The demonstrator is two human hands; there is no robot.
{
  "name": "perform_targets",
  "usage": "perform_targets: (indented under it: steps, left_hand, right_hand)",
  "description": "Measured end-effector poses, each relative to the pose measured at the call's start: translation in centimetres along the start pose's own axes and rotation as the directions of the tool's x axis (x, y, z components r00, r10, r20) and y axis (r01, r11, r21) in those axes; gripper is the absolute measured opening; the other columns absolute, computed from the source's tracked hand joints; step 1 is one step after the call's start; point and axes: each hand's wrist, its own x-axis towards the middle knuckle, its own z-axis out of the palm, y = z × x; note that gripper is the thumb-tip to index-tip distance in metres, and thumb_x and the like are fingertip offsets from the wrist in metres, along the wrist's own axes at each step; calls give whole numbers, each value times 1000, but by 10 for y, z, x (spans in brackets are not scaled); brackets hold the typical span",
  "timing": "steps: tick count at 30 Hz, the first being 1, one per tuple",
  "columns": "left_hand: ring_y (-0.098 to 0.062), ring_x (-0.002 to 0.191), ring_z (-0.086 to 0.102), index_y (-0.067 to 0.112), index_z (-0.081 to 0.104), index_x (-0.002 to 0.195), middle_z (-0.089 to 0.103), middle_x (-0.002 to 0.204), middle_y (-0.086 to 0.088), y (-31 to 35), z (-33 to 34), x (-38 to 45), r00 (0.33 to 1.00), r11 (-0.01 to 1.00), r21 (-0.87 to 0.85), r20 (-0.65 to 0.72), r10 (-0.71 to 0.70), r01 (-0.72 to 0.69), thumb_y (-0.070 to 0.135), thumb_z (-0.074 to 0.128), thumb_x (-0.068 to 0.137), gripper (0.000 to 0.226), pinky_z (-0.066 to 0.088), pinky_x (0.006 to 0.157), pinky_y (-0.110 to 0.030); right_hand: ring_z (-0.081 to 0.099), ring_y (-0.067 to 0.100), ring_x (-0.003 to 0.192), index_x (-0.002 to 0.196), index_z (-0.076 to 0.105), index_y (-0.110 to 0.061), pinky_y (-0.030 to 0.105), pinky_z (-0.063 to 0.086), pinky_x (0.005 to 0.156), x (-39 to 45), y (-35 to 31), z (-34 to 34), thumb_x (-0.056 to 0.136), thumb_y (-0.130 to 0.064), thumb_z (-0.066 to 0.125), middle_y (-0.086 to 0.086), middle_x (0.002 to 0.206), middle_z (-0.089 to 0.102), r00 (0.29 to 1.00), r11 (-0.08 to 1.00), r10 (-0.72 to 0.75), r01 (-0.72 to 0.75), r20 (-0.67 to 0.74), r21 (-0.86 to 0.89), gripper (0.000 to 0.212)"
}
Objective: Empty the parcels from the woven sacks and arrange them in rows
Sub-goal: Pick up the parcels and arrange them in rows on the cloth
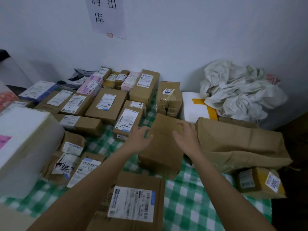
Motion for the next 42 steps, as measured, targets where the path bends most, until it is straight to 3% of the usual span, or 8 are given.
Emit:
perform_targets:
  steps: [2, 5, 9, 16, 21, 25, 27, 42]
  left_hand:
    - [-25, 119, 47, 22, 48, 133, 46, 134, -9, 9, -2, 12, 999, 1000, -12, -33, 11, -11, 35, 50, 96, 39, 44, 98, -39]
    - [-13, 83, 57, 20, 49, 133, 51, 128, -7, 24, -7, 35, 997, 996, -81, -73, 16, -22, 32, 48, 98, 37, 45, 62, -20]
    - [-16, 102, 55, 19, 51, 130, 52, 131, -8, 35, -17, 65, 993, 991, -133, -116, 15, -30, 32, 49, 97, 36, 45, 80, -26]
    - [-15, 104, 50, 16, 43, 138, 48, 133, -7, 52, -38, 135, 994, 984, -178, -105, 6, -24, 29, 47, 98, 42, 42, 81, -25]
    - [2, 68, 41, 19, 35, 144, 48, 108, 5, 59, -35, 171, 997, 959, -282, -72, -21, 0, 25, 47, 99, 46, 37, 58, -16]
    - [-12, 108, 50, 22, 32, 146, 47, 139, -4, 66, -32, 192, 999, 939, -343, -44, 12, -27, 27, 47, 99, 49, 37, 85, -24]
    - [-17, 122, 44, 21, 29, 147, 41, 146, -4, 67, -30, 197, 999, 930, -366, -46, 24, -40, 26, 49, 99, 52, 34, 87, -27]
    - [-25, 137, 34, 25, 29, 147, 33, 152, -6, 48, -18, 215, 1000, 887, -462, -17, 14, -20, 32, 55, 95, 59, 34, 106, -39]
  right_hand:
    - [37, 24, 130, 130, 48, -26, 41, 42, 104, 21, -9, -4, 92, -22, 55, 4, 137, 36, 1000, 1000, -4, 4, -2, -2, 38]
    - [45, 25, 120, 123, 51, -25, 43, 44, 102, 65, -23, -6, 91, -23, 55, 5, 132, 40, 999, 999, -37, 37, 6, -3, 32]
    - [44, 29, 121, 119, 53, -23, 40, 42, 103, 114, -39, -7, 90, -21, 55, 8, 132, 41, 999, 999, -42, 42, 22, -7, 29]
    - [34, 33, 130, 134, 42, -20, 37, 37, 103, 175, -40, -11, 87, -24, 66, 11, 141, 31, 999, 989, -34, 33, -7, -148, 53]
    - [15, 38, 140, 147, 24, -27, 47, 28, 110, 196, -27, -13, 84, -31, 69, 11, 155, 10, 988, 957, -66, 102, 141, -270, 77]
    - [31, 29, 138, 148, 26, -29, 42, 38, 109, 222, -20, -4, 88, -31, 64, 3, 155, 20, 998, 1000, -8, 9, 67, -22, 72]
    - [37, 25, 135, 149, 24, -27, 43, 41, 108, 229, -19, 2, 88, -33, 66, 3, 154, 25, 999, 1000, 20, -20, 31, -9, 74]
    - [44, 26, 132, 152, 15, -28, 43, 43, 106, 237, -8, 19, 88, -35, 69, 2, 152, 36, 989, 975, 133, -142, 64, 170, 84]
